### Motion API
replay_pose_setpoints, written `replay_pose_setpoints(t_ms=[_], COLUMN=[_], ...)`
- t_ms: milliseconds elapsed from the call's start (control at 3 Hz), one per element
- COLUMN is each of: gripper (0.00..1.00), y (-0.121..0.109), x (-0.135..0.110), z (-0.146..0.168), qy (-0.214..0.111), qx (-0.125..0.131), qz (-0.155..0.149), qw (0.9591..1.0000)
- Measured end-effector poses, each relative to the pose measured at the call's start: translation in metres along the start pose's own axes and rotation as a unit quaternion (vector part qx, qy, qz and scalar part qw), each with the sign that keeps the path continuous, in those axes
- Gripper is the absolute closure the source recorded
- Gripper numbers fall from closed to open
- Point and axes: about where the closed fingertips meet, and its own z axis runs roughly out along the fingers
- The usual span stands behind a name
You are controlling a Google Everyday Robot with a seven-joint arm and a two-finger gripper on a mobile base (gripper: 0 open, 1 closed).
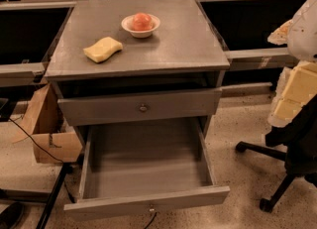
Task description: Place apple into middle drawer
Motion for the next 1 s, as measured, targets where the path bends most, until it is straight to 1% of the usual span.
replay_pose_setpoints(t_ms=[333, 667, 1000], gripper=[0.00, 0.00, 0.00], y=[-0.001, -0.012, -0.026], x=[-0.002, -0.018, -0.040], z=[0.000, 0.007, 0.020], qy=[-0.002, -0.030, -0.071], qx=[0.002, 0.010, 0.023], qz=[0.000, 0.017, 0.049], qw=[1.0000, 0.9993, 0.9960])
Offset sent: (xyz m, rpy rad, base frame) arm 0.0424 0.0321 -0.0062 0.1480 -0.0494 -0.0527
